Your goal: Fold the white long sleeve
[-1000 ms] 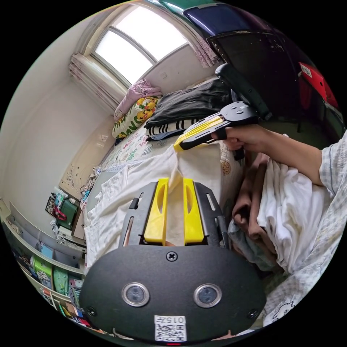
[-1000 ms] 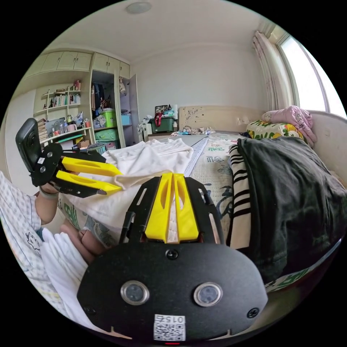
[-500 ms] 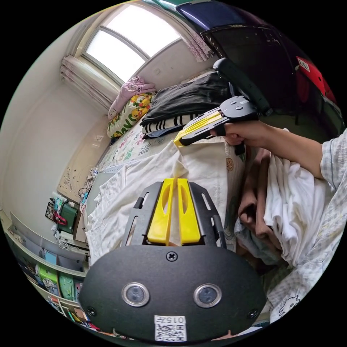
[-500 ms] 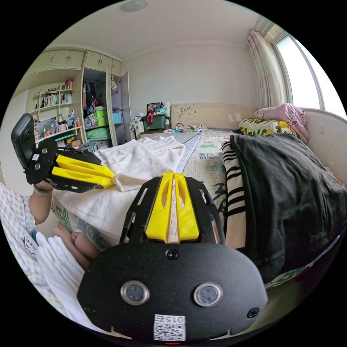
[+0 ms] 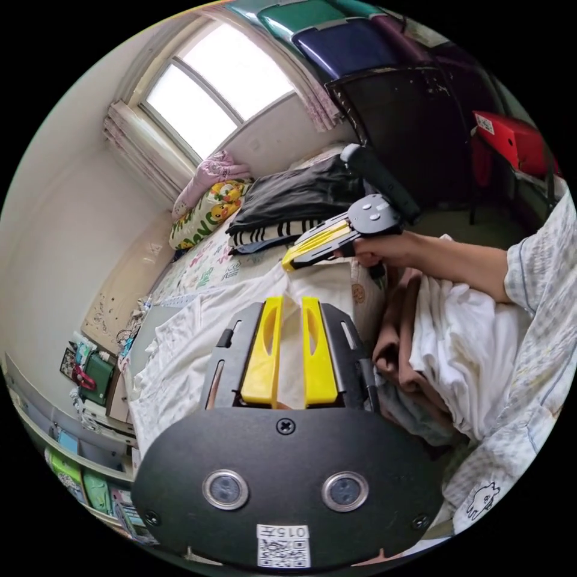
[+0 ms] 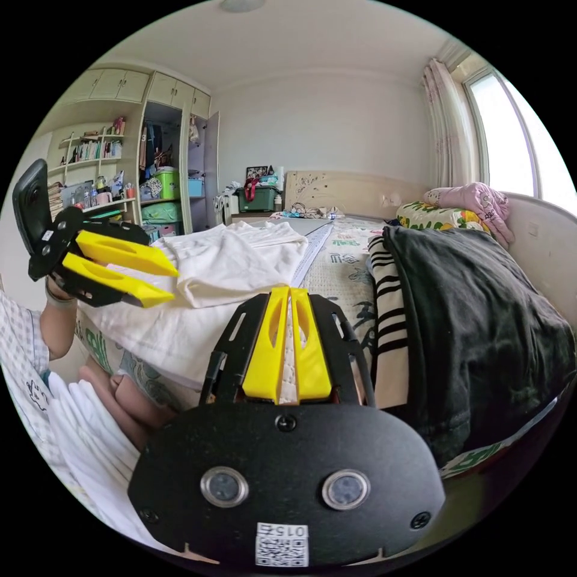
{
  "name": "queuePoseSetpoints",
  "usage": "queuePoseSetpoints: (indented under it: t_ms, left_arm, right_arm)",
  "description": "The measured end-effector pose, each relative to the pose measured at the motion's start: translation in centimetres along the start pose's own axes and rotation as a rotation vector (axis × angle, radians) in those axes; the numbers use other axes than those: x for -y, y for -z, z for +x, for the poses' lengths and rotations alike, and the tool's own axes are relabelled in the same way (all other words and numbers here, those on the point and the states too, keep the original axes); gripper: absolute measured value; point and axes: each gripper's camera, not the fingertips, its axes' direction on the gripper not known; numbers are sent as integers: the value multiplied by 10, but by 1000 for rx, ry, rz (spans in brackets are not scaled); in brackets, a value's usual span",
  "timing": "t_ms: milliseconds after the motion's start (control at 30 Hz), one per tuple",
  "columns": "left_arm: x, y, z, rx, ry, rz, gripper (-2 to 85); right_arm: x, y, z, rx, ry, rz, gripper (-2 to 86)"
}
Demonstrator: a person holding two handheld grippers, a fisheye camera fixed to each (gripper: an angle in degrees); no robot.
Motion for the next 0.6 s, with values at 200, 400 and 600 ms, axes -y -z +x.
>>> queuePoseSetpoints:
  t_ms: [200, 400, 600]
  left_arm:
    - [-27, -52, 27, -11, -49, -66, 3]
    - [-88, -71, 28, -75, 11, -39, 17]
    - [-242, -25, -76, 16, 280, -26, 56]
  right_arm:
    - [9, 17, -15, 13, -28, -9, -1]
    - [22, 35, -29, 57, -33, -30, 10]
    - [68, 87, -20, 56, 11, -138, 45]
